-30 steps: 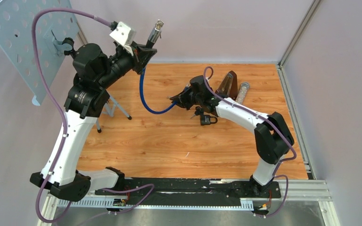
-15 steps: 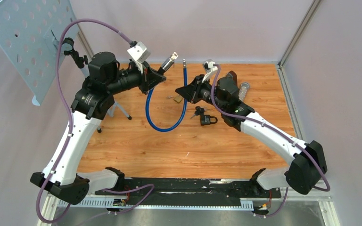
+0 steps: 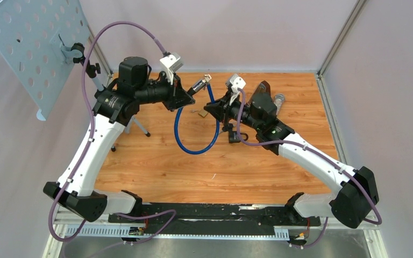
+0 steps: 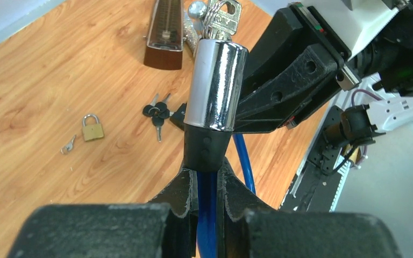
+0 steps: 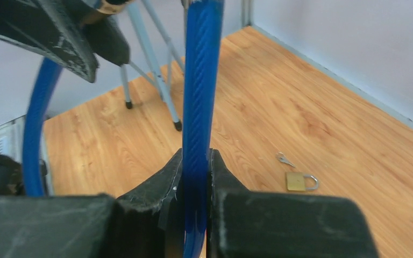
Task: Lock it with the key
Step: Lock the lock.
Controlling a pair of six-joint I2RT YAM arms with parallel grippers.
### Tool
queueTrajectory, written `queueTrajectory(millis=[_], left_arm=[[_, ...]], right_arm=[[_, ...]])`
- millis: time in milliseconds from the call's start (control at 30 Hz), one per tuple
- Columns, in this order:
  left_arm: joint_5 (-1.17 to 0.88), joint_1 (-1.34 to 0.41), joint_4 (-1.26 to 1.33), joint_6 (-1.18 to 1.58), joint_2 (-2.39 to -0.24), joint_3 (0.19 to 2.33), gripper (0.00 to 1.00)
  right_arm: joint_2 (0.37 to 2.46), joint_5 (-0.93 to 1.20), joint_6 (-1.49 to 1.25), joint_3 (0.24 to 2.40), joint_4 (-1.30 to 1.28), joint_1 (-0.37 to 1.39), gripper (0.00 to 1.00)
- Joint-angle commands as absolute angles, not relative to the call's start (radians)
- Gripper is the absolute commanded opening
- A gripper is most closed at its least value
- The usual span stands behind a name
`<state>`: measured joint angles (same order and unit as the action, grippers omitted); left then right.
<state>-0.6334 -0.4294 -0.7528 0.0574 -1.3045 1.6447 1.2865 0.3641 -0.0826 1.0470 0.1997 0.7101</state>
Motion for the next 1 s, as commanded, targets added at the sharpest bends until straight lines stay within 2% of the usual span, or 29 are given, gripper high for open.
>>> queueTrajectory(millis=[0,367,567,700,967], left_arm=[[-0.531,-0.413,-0.698,0.134,-1.315,1.692,0.00],[-0.473,-0.411,-0.674,0.181,-1.323,1.700,0.00],[-0.386,-0.411,-0.670,0.195,-1.303,1.710,0.00],[-0.422,-0.411,-0.589,0.161,-1.250,1.666,0.00],[-0.450,-0.411,-0.565,0.170,-1.240,1.647,0.00]], right_arm=[[1.251,0.228,-0.070,1.040,0.289,0.726,0.00],[1.252,0.335,-0.042,1.034,0.288,0.730,0.00],[1.261,0.165,-0.097,1.009,0.268,0.731,0.00],[1.283,0.030,-0.171,1.030,0.204,0.728,0.00],[1.249,0.292,-0.079,1.002,0.288,0.731,0.00]])
